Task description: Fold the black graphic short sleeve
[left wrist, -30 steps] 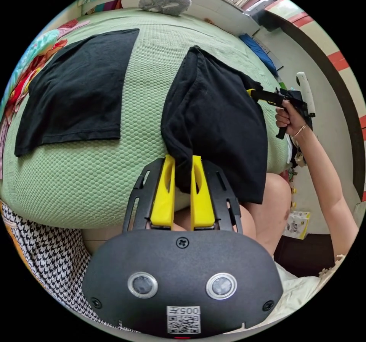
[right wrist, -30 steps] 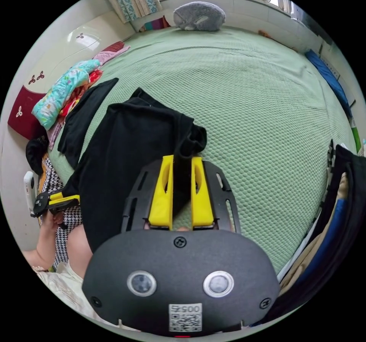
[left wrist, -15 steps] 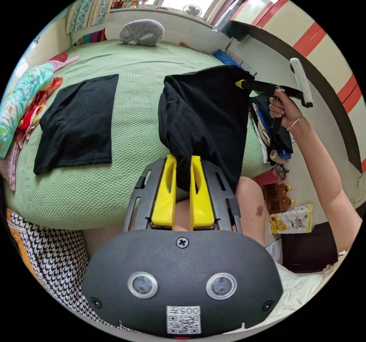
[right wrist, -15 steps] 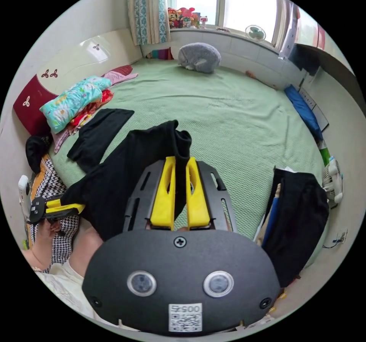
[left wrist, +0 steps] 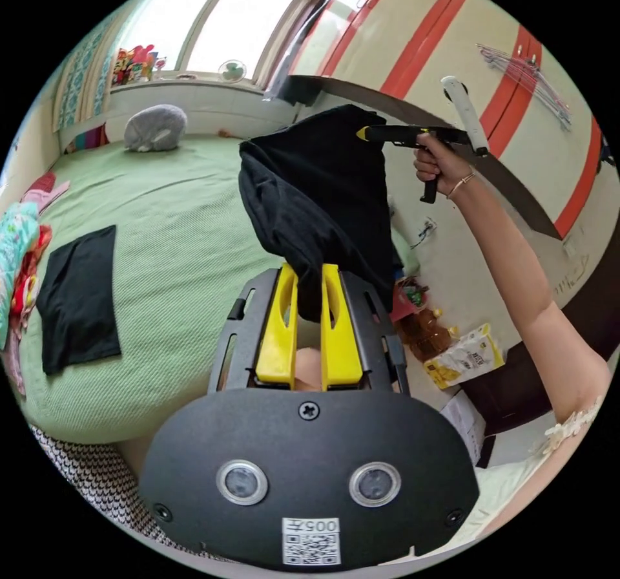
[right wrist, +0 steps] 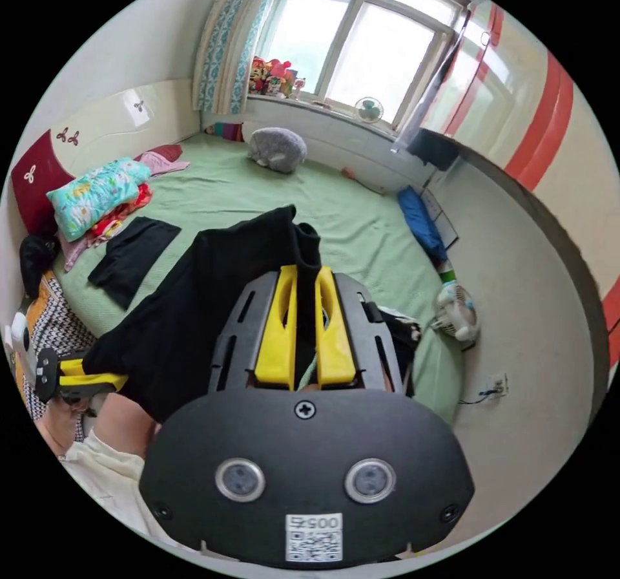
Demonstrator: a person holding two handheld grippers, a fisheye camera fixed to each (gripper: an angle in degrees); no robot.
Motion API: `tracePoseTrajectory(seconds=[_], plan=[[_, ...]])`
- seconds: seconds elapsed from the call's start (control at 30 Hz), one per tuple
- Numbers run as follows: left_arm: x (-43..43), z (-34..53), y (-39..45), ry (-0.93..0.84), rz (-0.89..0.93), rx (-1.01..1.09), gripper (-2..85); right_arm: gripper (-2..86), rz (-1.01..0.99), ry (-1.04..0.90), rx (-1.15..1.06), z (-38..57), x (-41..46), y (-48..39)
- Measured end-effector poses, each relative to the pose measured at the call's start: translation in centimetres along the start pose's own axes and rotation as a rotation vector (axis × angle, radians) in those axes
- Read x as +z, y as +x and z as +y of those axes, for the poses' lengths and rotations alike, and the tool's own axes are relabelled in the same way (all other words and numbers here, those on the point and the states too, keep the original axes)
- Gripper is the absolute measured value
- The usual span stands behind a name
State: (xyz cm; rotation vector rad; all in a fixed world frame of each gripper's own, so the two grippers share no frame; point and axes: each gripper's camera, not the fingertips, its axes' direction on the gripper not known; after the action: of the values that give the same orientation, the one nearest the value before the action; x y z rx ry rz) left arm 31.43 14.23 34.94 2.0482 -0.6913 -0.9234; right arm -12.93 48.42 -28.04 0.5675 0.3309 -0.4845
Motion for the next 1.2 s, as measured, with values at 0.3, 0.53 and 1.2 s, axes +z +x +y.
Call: tracePoseTrajectory(seconds=[0.3,0.53,1.2], plan=[[11.3,-4.0,10.0,0.077,0.259,-0.08,6.5,7.1,0.312,-0.118,0.12,-0.2,0.8,10.5],[25.6,-1.5,9.4,-0.085,0.243,-0.263,6.8,9.5,0.136,-0.364,0.306,9.4,10.1,12.5],[11.6,2.8,3.4,0.018,0.039,-0.031,5.3,9.7,-0.059,-0.42,0.307,15.7,11.8,4.4]])
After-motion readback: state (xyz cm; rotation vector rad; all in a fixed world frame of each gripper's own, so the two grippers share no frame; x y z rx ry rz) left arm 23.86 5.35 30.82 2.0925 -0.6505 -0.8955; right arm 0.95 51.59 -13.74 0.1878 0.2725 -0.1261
